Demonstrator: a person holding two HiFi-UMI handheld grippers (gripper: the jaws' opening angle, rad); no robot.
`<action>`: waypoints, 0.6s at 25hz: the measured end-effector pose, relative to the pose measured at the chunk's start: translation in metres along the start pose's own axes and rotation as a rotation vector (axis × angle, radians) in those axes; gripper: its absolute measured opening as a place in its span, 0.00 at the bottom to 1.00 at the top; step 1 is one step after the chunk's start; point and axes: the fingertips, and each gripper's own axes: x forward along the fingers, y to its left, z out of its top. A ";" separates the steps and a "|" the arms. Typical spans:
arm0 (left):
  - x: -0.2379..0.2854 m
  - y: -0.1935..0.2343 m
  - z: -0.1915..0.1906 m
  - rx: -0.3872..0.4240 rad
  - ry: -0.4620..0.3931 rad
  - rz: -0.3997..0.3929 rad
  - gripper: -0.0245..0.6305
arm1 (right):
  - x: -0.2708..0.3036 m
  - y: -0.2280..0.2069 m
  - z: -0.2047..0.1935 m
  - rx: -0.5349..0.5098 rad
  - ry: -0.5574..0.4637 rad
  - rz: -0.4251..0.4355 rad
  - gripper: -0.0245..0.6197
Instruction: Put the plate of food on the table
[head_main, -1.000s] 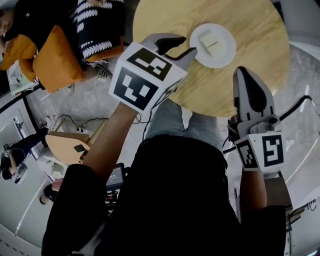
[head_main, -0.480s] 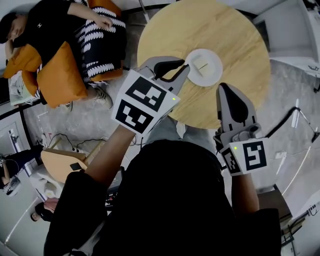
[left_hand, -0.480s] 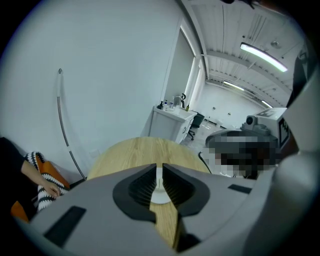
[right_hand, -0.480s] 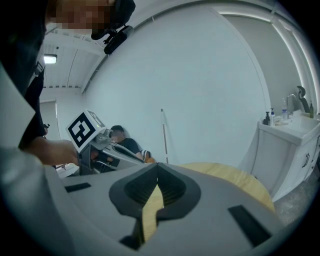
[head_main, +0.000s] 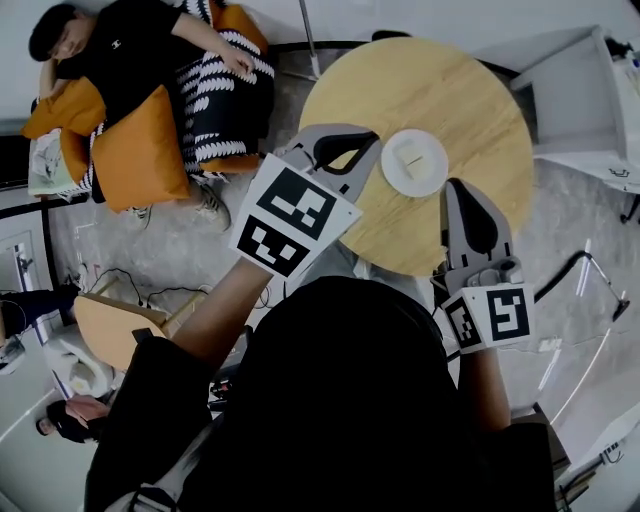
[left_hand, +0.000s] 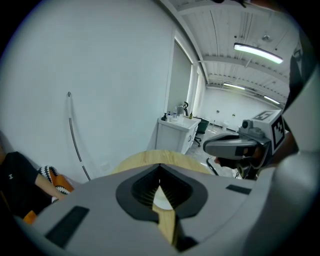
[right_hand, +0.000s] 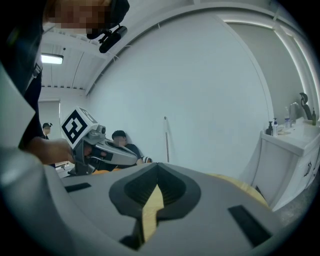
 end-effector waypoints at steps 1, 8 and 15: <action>-0.003 0.000 0.002 0.005 -0.007 0.003 0.05 | 0.000 0.001 0.002 -0.003 -0.004 0.001 0.05; -0.018 0.005 0.022 0.031 -0.055 0.024 0.05 | -0.003 0.004 0.016 -0.027 -0.037 -0.005 0.05; -0.030 0.004 0.040 0.043 -0.101 0.022 0.05 | -0.010 0.001 0.027 -0.053 -0.054 -0.022 0.05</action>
